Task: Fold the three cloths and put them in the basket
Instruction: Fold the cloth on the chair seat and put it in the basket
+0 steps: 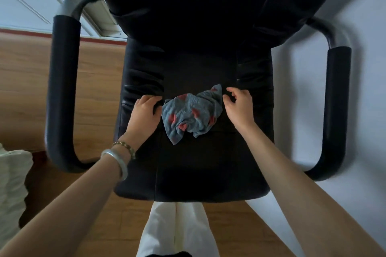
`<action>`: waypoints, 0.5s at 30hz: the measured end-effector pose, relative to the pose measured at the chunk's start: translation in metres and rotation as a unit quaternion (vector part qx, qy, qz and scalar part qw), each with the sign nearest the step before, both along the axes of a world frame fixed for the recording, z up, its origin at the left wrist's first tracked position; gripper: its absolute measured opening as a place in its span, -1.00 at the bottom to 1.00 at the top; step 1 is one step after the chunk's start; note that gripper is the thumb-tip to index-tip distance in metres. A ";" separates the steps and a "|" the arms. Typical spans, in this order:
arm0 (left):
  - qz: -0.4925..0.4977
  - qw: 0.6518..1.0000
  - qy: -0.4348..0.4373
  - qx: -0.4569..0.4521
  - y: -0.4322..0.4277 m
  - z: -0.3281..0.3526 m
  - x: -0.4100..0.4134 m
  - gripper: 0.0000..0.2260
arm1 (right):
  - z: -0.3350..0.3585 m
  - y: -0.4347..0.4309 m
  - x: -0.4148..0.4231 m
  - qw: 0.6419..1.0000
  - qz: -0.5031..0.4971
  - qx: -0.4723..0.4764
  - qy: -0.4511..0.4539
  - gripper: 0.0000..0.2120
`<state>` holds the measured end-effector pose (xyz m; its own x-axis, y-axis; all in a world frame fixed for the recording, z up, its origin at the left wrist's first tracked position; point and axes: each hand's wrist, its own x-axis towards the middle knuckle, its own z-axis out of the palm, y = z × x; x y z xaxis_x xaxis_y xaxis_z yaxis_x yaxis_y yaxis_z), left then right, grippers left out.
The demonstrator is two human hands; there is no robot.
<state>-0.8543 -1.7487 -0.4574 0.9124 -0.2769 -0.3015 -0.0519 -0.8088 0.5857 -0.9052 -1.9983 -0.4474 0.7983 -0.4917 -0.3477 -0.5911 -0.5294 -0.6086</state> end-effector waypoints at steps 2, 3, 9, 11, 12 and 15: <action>-0.002 1.000 0.006 0.014 -0.006 -0.010 0.006 -0.69 | -0.011 -0.002 0.007 1.000 0.003 -0.007 0.012 -0.65; -0.004 1.000 0.005 0.018 -0.008 -0.014 0.008 -0.70 | -0.016 -0.004 0.010 1.000 0.003 -0.009 0.018 -0.65; -0.043 0.997 0.009 0.056 -0.015 -0.028 0.012 -0.70 | -0.031 -0.009 0.027 0.998 0.007 -0.015 0.055 -0.68; -0.038 0.998 0.006 0.052 -0.015 -0.029 0.009 -0.73 | -0.030 -0.007 0.027 0.998 0.007 0.004 0.058 -0.73; -0.038 0.998 0.003 0.049 -0.015 -0.028 0.008 -0.75 | -0.028 -0.006 0.027 0.998 0.003 0.015 0.056 -0.79; -0.039 0.999 -0.006 0.035 -0.015 -0.024 0.000 -0.83 | -0.018 -0.005 0.022 0.998 0.004 0.053 0.039 -0.95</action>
<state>-0.8542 -1.7641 -0.4814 0.8929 -0.3252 -0.3114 -0.1226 -0.8411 0.5268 -0.8828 -2.0031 -0.4657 0.7698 -0.4428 -0.4596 -0.6358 -0.4688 -0.6132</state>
